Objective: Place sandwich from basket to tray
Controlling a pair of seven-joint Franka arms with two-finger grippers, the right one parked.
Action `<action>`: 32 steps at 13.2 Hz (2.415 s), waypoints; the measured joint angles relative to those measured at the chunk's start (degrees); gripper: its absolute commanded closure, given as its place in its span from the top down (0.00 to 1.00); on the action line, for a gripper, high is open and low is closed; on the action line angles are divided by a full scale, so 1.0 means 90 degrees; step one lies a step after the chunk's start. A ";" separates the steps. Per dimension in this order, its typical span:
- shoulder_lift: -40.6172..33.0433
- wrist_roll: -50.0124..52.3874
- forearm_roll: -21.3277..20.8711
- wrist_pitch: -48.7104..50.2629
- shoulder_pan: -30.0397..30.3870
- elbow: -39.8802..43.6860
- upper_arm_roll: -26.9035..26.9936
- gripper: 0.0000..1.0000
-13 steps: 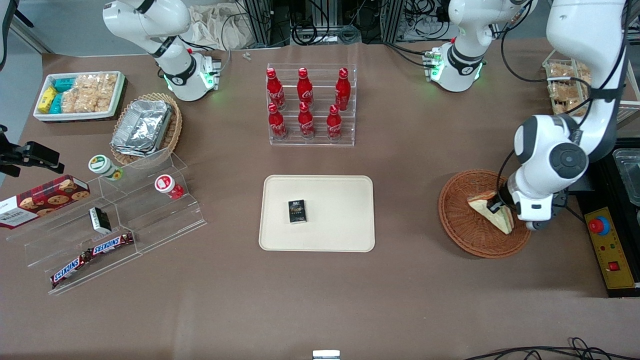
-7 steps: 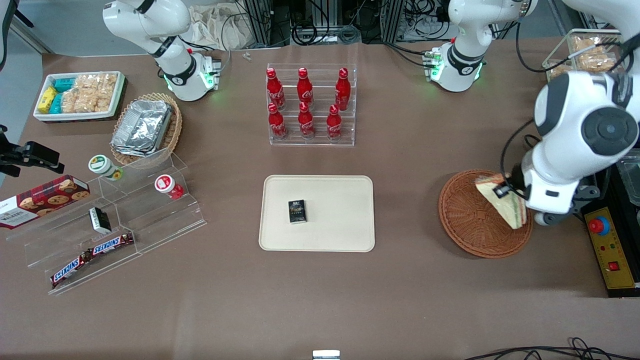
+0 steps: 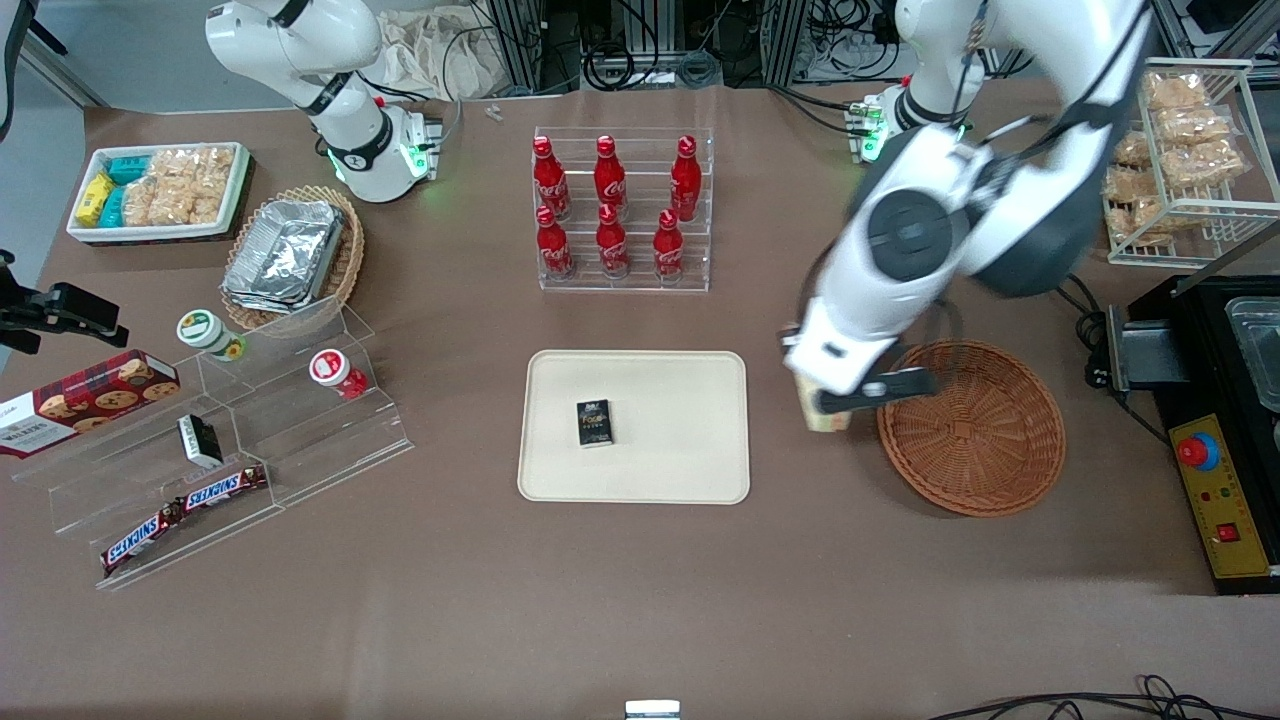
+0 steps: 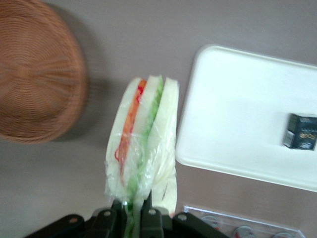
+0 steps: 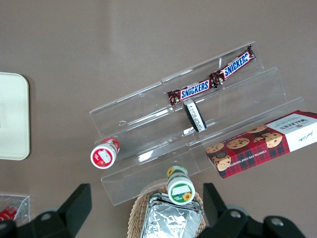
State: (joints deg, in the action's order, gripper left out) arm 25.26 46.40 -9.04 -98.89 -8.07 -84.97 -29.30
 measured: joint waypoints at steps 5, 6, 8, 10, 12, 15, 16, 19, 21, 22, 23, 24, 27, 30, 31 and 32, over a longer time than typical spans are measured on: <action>0.1519 0.0077 -0.0610 -0.1075 -0.0668 0.0422 0.0009 0.17; 0.1727 0.0077 -0.0778 -0.1237 -0.0725 0.0431 0.0009 0.17; 0.2073 0.0078 -0.0954 -0.1549 -0.0836 0.0448 0.0009 0.18; 0.2260 0.0077 -0.1033 -0.1666 -0.0887 0.0467 0.0013 0.22; 0.2334 0.0074 -0.1291 -0.1671 -0.0889 0.0473 0.0032 0.44; 0.2406 0.0074 -0.1463 -0.1683 -0.0889 0.0474 0.0059 0.99; 0.2409 0.0075 -0.1473 -0.1705 -0.0889 0.0477 0.0059 0.99; 0.2382 0.0082 -0.1474 -0.1737 -0.0889 0.0575 0.0043 0.99; 0.2214 0.0152 -0.1474 -0.1675 -0.0889 0.0672 0.0026 0.99; 0.2055 0.0279 -0.1474 -0.1575 -0.0890 0.0686 0.0014 0.99; 0.1836 0.0444 -0.1474 -0.1430 -0.0893 0.0683 -0.0005 0.99; 0.1587 0.0564 -0.1474 -0.1310 -0.0897 0.0658 -0.0026 0.99; 0.0524 0.0753 -0.1382 -0.1108 -0.0805 0.0098 -0.0021 0.99; -0.0743 0.0682 -0.0889 -0.1051 -0.0352 -0.0903 0.0002 0.99; -0.1122 0.0542 -0.0764 -0.1043 -0.0169 -0.1200 0.0012 0.99; -0.1448 0.0331 -0.0608 -0.1032 0.0032 -0.1438 0.0028 0.99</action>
State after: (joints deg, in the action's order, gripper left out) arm 12.23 49.37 -14.51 -108.18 -7.78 -97.92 -29.05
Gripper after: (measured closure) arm 0.004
